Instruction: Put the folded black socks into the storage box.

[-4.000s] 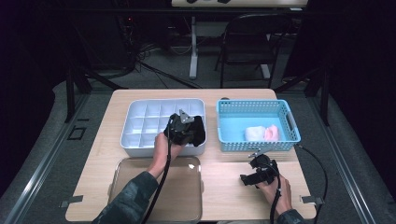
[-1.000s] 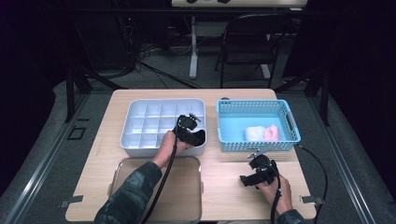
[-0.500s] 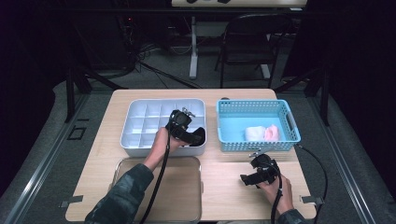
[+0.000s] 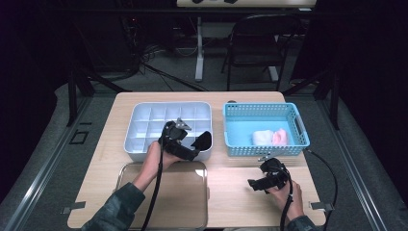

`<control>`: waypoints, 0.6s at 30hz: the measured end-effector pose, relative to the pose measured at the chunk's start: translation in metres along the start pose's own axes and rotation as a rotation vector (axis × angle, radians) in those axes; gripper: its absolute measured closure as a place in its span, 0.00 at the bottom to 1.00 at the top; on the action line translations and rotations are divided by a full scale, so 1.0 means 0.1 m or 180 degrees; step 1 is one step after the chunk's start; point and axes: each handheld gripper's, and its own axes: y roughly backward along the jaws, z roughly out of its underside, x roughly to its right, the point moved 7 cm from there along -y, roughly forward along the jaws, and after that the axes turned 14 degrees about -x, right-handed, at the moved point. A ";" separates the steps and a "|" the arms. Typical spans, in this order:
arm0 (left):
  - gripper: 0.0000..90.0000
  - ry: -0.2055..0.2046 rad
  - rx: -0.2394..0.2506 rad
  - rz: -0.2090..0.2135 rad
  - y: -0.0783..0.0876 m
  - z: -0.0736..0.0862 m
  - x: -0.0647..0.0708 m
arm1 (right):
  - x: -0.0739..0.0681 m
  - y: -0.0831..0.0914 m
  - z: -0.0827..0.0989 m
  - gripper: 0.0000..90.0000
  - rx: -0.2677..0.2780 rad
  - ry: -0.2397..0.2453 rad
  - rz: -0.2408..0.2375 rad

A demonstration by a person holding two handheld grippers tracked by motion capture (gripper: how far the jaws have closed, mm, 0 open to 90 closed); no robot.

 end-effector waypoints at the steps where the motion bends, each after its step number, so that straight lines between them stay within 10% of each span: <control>1: 0.09 -0.0019 -0.0003 0.0011 0.00 0.05 0.03 | 0.00 0.02 0.00 0.10 0.0005 0.0035 -0.0009; 18: 0.00 -0.0281 -0.0004 0.0084 0.04 0.61 0.47 | -0.04 0.24 -0.02 0.00 0.0068 0.0107 -0.0120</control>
